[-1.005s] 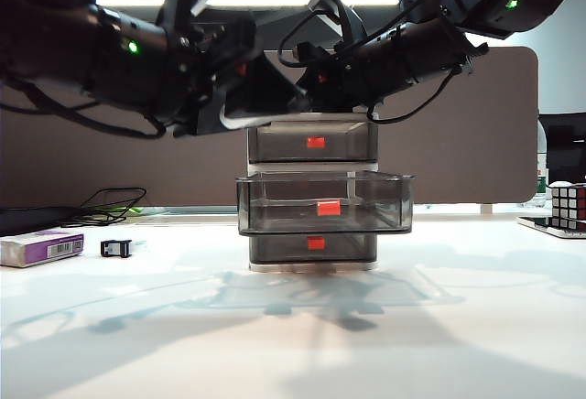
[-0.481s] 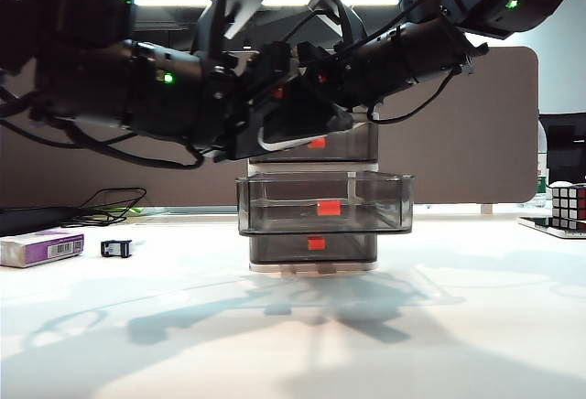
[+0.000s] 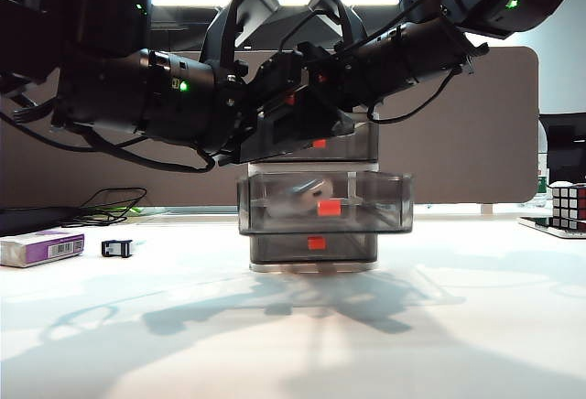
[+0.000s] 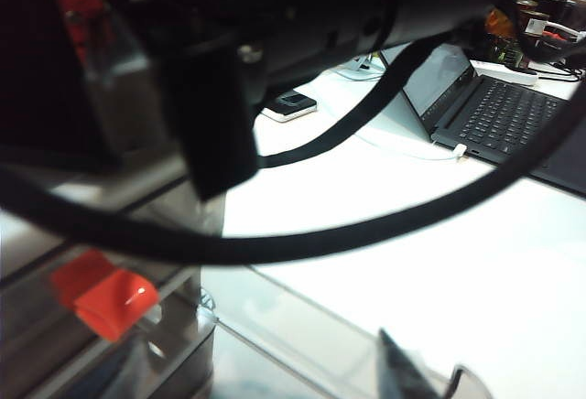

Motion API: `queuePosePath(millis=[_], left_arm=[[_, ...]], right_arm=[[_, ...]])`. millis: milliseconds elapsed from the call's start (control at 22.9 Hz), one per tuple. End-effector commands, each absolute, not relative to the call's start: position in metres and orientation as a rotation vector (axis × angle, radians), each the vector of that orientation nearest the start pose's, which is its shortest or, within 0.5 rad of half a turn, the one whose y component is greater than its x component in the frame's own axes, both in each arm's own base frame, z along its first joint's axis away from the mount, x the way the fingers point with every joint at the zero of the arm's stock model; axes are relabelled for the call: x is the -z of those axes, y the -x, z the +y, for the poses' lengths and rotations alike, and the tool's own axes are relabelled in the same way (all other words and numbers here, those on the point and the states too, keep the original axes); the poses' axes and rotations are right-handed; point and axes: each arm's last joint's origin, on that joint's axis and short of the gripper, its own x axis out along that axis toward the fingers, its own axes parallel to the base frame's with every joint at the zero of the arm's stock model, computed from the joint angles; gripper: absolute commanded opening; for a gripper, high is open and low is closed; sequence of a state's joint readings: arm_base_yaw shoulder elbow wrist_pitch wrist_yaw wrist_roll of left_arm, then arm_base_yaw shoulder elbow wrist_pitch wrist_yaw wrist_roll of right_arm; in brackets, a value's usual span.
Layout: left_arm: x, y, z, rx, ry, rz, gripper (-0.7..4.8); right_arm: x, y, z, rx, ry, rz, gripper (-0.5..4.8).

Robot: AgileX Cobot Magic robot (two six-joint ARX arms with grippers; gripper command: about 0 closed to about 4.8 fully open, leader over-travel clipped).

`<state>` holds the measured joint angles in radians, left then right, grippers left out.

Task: Open the second layer of the drawer on the table, pick up the earphone case on the table and put it in, and finally close the drawer.

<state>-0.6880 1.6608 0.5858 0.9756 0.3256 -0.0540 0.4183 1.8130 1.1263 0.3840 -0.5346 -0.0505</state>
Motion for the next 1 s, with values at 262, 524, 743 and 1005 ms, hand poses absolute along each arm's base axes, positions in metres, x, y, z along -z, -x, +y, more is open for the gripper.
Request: queuePosePath(millis=[262, 524, 743, 1005], left_arm=[[-0.180, -0.229, -0.202, 1.028, 0.035, 0.094, 3.34], [-0.208, -0.202, -0.179, 1.028, -0.033, 0.100, 3.35], [-0.216, -0.168, -0.162, 1.027, -0.061, 0.206, 2.52], [-0.194, -0.134, -0.176, 1.054, -0.117, 0.247, 0.44]], right_arm=[[-0.191, -0.353, 0.172, -0.929, -0.006, 0.519, -0.05], [-0.191, -0.353, 0.172, -0.929, -0.007, 0.520, -0.05], [-0.191, -0.353, 0.172, -0.928, -0.006, 0.526, -0.05], [-0.190, -0.353, 0.172, -0.927, -0.007, 0.535, -0.05]])
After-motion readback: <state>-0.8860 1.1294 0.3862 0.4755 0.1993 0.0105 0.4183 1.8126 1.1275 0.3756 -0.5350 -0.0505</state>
